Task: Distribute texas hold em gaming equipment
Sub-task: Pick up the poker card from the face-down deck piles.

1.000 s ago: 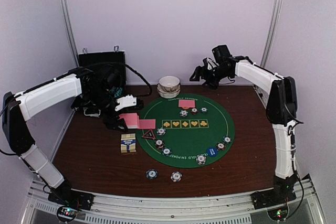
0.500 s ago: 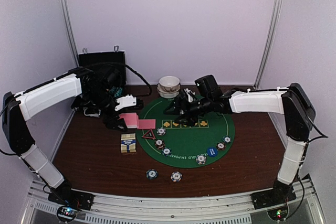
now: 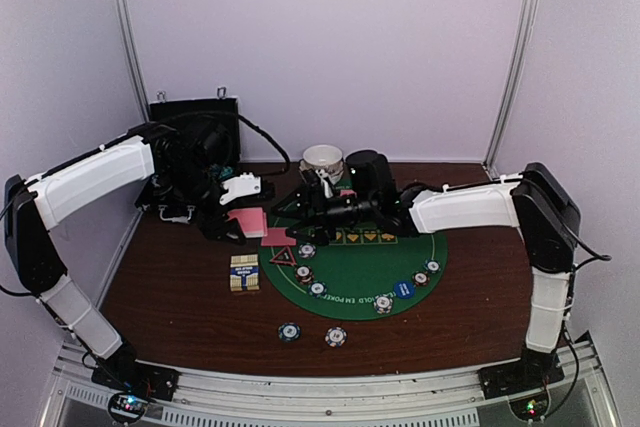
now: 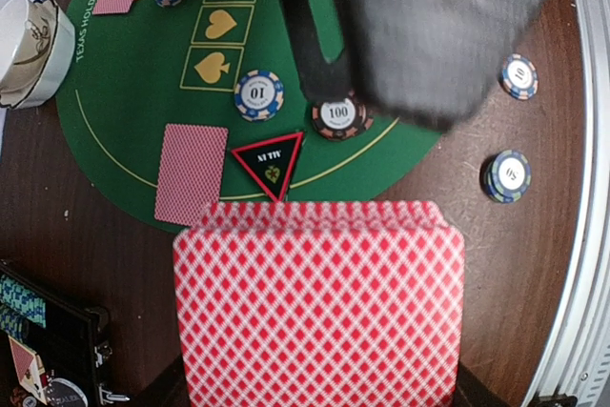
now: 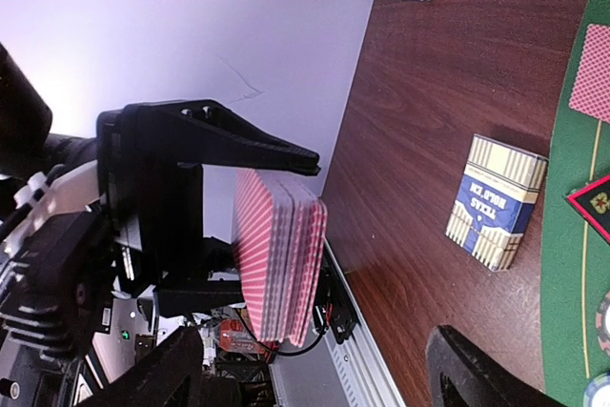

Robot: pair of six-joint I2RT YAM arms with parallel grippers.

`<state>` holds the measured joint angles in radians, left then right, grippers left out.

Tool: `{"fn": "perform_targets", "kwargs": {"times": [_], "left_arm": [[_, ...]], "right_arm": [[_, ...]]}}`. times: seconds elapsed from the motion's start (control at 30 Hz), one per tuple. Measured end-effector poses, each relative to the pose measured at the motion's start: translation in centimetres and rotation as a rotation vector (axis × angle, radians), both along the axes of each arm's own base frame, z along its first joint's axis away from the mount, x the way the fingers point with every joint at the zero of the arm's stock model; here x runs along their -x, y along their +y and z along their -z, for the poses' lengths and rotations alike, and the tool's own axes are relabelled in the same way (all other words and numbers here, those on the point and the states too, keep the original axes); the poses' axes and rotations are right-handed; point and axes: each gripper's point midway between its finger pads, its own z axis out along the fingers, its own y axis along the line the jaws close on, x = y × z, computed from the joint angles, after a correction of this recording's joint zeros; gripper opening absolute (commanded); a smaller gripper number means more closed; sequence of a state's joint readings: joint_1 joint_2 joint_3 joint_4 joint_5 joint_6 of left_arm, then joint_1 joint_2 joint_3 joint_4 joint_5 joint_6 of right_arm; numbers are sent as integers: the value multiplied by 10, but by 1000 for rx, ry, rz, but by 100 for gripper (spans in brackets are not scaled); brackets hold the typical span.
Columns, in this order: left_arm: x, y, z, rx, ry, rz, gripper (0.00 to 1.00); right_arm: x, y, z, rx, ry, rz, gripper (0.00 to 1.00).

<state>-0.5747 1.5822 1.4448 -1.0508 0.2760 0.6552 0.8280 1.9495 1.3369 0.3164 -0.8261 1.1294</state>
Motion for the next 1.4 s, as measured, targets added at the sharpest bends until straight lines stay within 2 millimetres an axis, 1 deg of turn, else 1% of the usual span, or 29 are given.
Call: {"fn": "perform_targets", "kwargs": {"times": [0.13,0.4,0.63,0.77,0.9,1.03,1.2,1.4], "left_arm": [[-2,-3,-4,12,-6,2,8],[-2,-4,-5,19,-1,3,7],[-2,-4,-5,20,0,3,7],[-2,-4,-5,19,1,3,7],[-1,-5,-6,24,3,3,7],[-1,-5,-5,22,6,1,7],[-1,-5,-5,22,8,1,7],[0,-5,-5,23,11,2,7]], "right_arm": [[2,13,5,-22,23,-20,83],[5,26,-3,-71,28,-42,81],[8,43,0,-83,43,-70,80],[10,53,-2,-94,38,-90,80],[9,61,-4,-99,36,-104,80],[8,70,-1,-94,40,-115,78],[7,74,6,-77,54,-118,75],[5,74,13,-67,73,-113,72]]}}
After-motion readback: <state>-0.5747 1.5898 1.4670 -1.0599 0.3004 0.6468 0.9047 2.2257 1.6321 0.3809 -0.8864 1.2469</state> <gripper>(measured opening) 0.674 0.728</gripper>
